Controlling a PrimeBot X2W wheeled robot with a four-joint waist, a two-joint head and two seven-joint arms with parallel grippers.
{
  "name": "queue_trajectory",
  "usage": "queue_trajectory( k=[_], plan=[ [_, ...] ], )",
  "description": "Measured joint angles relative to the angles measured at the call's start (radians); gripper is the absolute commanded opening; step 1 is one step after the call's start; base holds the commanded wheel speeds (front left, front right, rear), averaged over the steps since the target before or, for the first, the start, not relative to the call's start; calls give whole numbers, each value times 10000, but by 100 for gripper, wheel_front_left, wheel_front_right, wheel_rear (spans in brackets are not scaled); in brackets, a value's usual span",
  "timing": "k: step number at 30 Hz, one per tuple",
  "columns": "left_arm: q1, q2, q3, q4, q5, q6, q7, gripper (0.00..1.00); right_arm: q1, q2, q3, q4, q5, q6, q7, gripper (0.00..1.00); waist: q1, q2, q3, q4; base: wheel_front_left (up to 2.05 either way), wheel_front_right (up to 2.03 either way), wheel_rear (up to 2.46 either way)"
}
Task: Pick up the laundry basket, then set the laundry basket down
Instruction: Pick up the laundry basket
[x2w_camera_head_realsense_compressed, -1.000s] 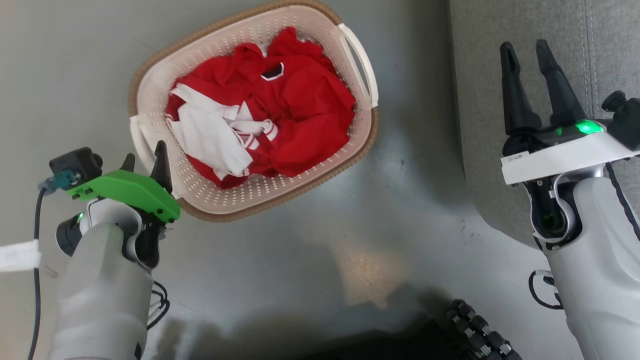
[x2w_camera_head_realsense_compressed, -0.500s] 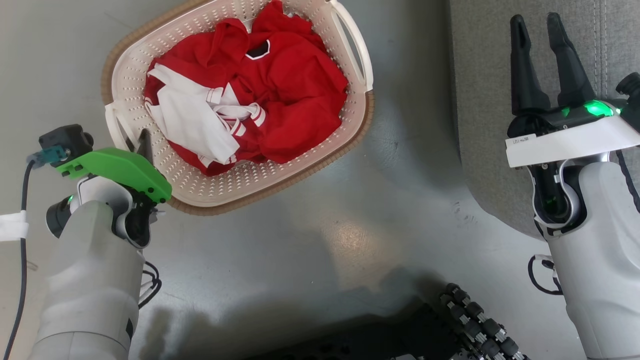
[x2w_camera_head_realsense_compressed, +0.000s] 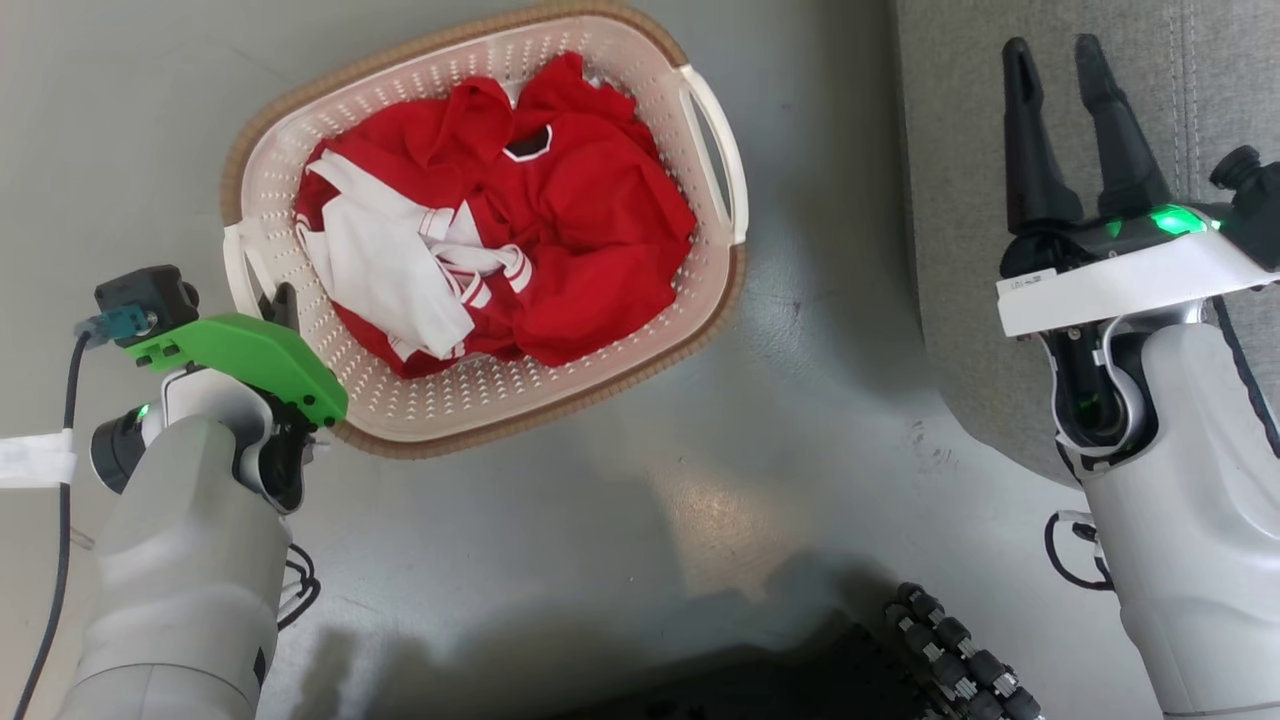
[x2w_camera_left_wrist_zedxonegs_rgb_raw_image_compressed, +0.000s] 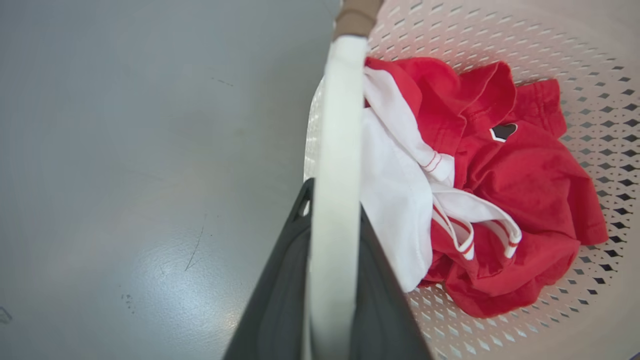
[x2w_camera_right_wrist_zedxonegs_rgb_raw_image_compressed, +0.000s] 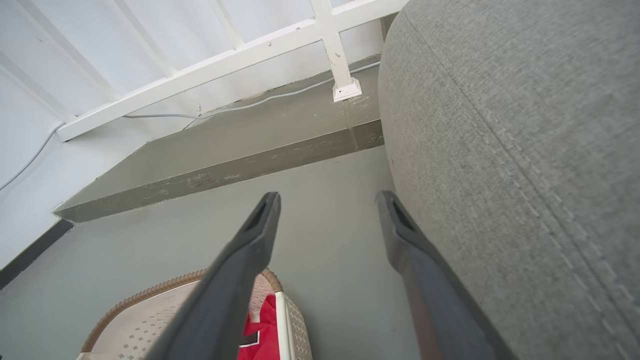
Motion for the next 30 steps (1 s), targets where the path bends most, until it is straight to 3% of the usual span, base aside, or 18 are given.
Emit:
queue_trajectory(
  k=[30],
  plan=[
    [0,-19,-1946,199,180,-42,593,0,4,31,96,-42,-6,0,2,100,0,0,-316,-150,0,0,0]
  ],
)
